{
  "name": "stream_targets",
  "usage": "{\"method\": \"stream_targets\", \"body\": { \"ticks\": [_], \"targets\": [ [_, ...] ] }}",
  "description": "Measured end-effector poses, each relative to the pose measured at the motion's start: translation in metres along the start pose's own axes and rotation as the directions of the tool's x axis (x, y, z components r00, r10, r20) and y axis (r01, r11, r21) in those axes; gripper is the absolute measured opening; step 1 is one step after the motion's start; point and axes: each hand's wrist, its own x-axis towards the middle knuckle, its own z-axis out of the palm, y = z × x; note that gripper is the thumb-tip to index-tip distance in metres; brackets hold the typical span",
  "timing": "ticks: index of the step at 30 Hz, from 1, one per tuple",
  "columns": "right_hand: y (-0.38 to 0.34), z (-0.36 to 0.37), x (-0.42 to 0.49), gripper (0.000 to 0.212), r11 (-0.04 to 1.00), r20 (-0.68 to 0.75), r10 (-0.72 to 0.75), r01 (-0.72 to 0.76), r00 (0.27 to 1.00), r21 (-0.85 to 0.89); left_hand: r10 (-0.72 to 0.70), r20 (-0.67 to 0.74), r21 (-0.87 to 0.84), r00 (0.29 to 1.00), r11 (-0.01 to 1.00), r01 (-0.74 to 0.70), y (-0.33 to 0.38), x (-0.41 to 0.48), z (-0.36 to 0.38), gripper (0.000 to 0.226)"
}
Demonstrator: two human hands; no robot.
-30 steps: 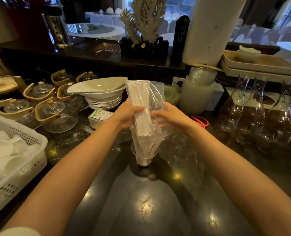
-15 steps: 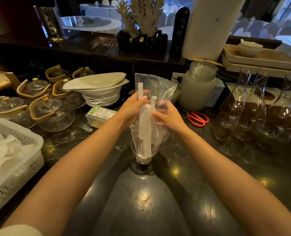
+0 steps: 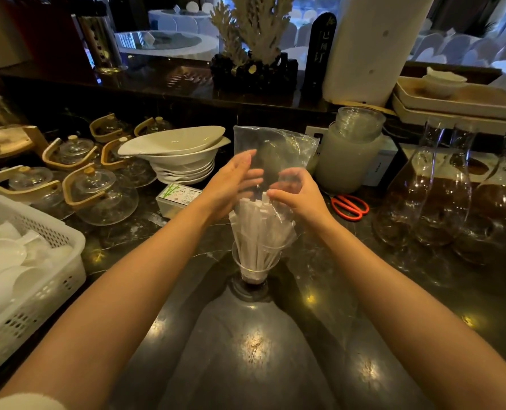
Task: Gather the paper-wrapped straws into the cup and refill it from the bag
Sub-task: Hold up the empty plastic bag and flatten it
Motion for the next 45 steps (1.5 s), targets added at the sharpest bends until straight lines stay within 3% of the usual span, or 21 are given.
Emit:
{"method": "stream_targets", "body": {
  "ticks": [7,14,19,22,26,28,30,33,41,45],
  "targets": [
    [-0.005,-0.004,0.009,0.028,0.998,-0.025,-0.052,0.051,0.998,-0.027,0.044,0.01,0.074,0.999,0.996,-0.045,0.011,0.002,-0.007,0.026],
    [-0.03,-0.01,0.018,0.025,0.995,-0.121,-0.098,0.1,0.988,0.012,0.119,-0.036,0.042,0.992,0.992,-0.117,0.043,0.009,-0.012,0.024],
    [-0.058,-0.016,0.022,0.017,0.99,-0.153,-0.116,0.127,0.981,0.062,0.167,-0.082,-0.046,0.983,0.984,-0.171,0.075,0.015,-0.015,0.027],
    [-0.072,-0.021,0.025,0.026,0.986,-0.18,-0.092,0.114,0.979,0.119,0.207,-0.122,-0.116,0.971,0.968,-0.221,0.095,0.018,-0.015,0.027],
    [-0.071,-0.037,0.019,0.029,0.984,-0.142,-0.005,0.03,0.99,0.177,0.213,-0.184,-0.336,0.96,0.904,-0.265,0.113,0.02,-0.011,0.028],
    [-0.067,-0.045,0.014,0.045,0.982,-0.1,0.029,-0.01,0.995,0.187,0.201,-0.221,-0.399,0.954,0.874,-0.277,0.115,0.021,-0.006,0.029],
    [-0.067,-0.049,0.01,0.041,0.979,-0.103,-0.01,0.031,0.995,0.201,0.183,-0.238,-0.431,0.954,0.86,-0.273,0.113,0.024,-0.002,0.027],
    [-0.072,-0.05,0.006,0.025,0.981,-0.176,-0.075,0.105,0.981,0.165,0.143,-0.24,-0.479,0.96,0.843,-0.245,0.108,0.027,0.006,0.026],
    [-0.071,-0.064,0.019,0.024,0.985,-0.371,-0.144,0.171,0.917,0.038,0.068,-0.29,-0.551,0.954,0.804,-0.225,0.1,0.04,0.011,0.026],
    [-0.078,-0.073,0.033,0.022,0.98,-0.446,-0.161,0.195,0.881,0.031,0.065,-0.243,-0.549,0.968,0.814,-0.192,0.092,0.046,0.011,0.024]
  ]
}}
